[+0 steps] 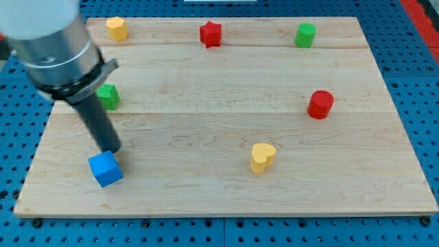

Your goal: Nudge the blue cube to the left

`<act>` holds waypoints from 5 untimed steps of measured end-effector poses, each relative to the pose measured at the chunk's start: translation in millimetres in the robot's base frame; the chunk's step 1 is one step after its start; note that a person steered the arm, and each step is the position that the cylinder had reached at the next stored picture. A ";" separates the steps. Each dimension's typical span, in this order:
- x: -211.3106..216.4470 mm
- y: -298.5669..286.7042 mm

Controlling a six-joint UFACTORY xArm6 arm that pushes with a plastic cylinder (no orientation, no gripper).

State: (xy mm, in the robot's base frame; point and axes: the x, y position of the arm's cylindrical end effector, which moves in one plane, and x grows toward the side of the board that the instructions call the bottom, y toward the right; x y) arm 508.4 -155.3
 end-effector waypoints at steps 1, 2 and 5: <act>4.6 49.0; 33.4 86.5; 55.6 4.6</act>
State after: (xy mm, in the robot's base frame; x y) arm 564.0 -150.7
